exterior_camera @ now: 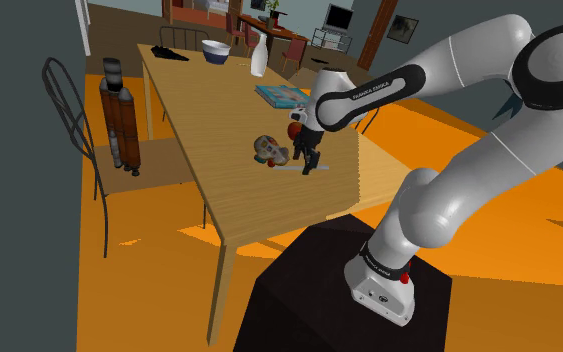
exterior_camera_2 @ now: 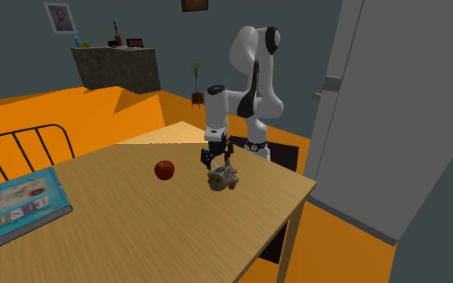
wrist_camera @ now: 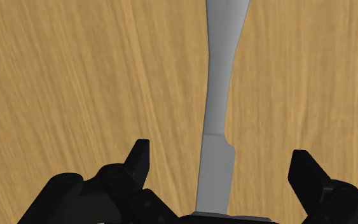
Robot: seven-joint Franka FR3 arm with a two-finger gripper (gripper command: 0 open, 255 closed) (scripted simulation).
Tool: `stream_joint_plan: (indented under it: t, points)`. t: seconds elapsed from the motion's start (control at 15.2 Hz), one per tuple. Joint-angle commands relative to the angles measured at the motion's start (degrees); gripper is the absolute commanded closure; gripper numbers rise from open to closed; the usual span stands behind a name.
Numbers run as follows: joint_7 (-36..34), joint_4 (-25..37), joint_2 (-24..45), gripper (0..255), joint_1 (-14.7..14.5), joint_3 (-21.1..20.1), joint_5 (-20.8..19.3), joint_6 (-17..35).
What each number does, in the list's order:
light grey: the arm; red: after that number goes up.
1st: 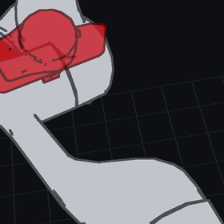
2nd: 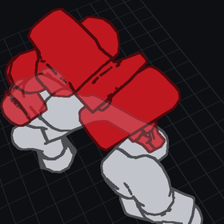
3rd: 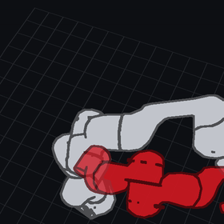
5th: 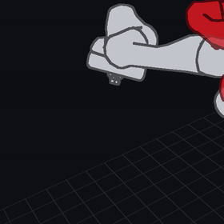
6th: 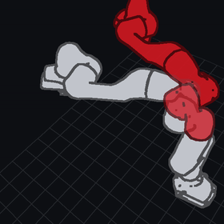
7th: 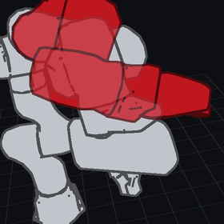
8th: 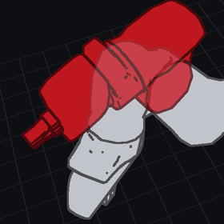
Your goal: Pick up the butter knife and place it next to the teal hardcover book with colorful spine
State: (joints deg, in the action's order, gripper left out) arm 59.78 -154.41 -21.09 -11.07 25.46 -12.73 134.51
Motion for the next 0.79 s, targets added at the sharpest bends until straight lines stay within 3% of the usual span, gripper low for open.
stream_joint_plan:
  t: [0.0, 0.07, 0.13, 0.73]
  points:
    - [0.0, 0.0, 0.0, 0, 0.0, 0.0, 0.0, 0.0]
    - [0.0, 0.0, 0.0, 0, 0.0, 0.0, 0.0, 0.0]
    - [0.0, 0.0, 0.0, 255, 0.0, 0.0, 0.0, 0.0]
    - [0.0, 0.0, 0.0, 255, 0.0, 0.0, 0.0, 0.0]
